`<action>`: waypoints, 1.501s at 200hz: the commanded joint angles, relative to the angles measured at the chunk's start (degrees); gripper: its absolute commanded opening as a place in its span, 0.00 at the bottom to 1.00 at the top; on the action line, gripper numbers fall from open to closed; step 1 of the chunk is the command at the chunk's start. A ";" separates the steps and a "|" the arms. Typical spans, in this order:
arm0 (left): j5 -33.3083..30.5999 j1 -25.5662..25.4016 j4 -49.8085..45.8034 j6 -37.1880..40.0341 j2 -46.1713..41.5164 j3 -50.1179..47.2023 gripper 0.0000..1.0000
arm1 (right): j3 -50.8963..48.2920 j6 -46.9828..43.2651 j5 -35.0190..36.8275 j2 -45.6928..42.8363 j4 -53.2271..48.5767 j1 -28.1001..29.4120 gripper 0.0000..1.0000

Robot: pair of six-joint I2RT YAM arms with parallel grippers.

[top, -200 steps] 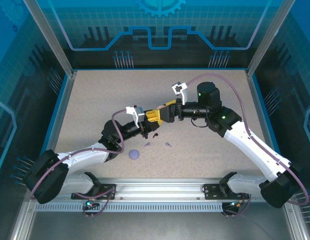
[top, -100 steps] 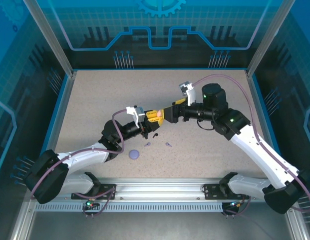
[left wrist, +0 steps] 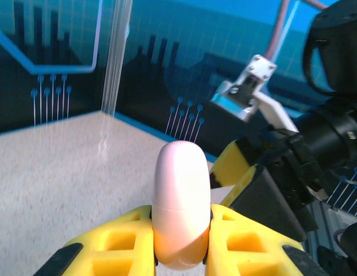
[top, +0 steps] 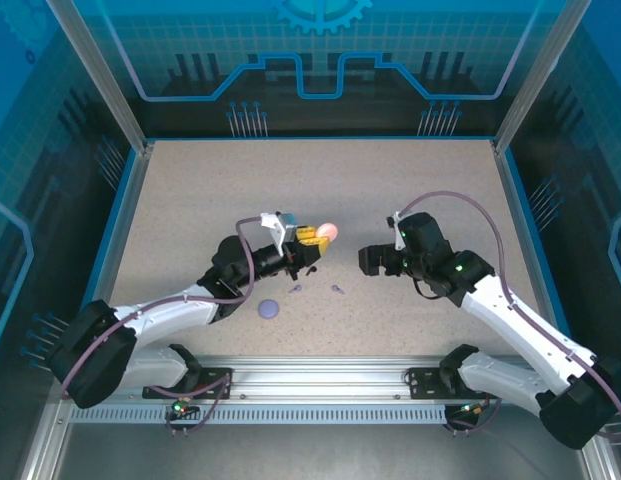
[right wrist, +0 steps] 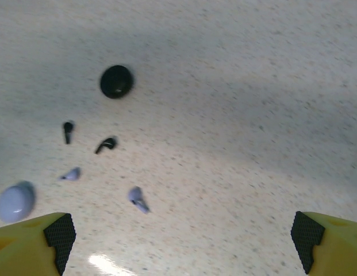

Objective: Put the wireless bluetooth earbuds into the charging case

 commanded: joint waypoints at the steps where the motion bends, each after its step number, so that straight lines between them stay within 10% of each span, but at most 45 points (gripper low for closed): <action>1: -2.56 -0.33 -10.37 -2.97 3.07 5.53 0.00 | -1.63 1.16 6.15 -2.12 -2.83 -1.00 1.00; 101: -6.27 -0.33 -43.68 -10.98 30.34 33.64 0.00 | -2.77 1.52 12.03 -7.07 -6.26 -0.98 1.00; 194: -8.45 -0.29 -54.54 -12.50 48.14 51.06 0.02 | -3.51 2.28 11.86 -9.52 -7.16 -0.98 1.00; 300: -10.07 -0.34 -55.81 -11.50 50.01 51.90 0.39 | -2.61 1.52 11.25 -8.55 -7.54 -0.98 1.00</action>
